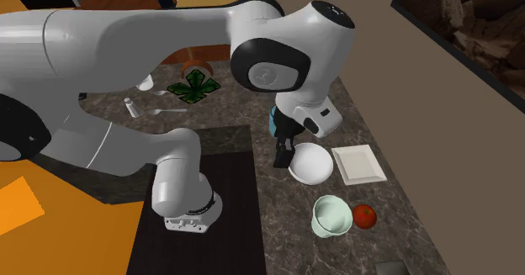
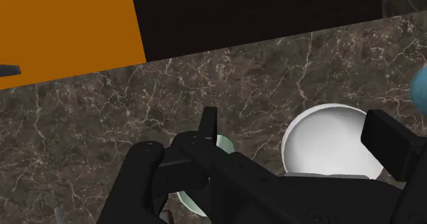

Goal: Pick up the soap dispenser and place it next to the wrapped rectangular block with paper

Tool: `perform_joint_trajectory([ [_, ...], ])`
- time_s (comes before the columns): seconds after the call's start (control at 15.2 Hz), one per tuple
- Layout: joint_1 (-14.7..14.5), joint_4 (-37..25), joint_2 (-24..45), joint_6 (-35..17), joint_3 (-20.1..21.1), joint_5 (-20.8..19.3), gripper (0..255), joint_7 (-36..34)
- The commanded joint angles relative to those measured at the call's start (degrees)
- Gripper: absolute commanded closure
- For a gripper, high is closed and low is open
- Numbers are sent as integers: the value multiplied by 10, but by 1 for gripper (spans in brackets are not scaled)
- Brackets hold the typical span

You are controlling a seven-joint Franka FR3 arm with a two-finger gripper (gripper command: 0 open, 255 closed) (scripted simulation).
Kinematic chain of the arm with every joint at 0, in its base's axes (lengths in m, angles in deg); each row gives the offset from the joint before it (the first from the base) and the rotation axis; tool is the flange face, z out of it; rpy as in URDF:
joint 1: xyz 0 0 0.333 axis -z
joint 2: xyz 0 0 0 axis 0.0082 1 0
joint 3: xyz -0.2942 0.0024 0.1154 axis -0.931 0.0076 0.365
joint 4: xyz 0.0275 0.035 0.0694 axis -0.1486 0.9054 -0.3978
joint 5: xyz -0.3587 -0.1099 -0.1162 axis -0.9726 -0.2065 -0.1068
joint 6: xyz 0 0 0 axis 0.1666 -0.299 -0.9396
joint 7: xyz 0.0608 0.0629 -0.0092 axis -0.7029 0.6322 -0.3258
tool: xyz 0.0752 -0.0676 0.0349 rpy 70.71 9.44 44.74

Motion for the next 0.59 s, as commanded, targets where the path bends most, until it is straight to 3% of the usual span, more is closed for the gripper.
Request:
perform_joint_trajectory([
  [0.0,0,0,0,0,0,0,0,0],
  [0.53,-52,80,-29,-129,95,71,0,-76],
])
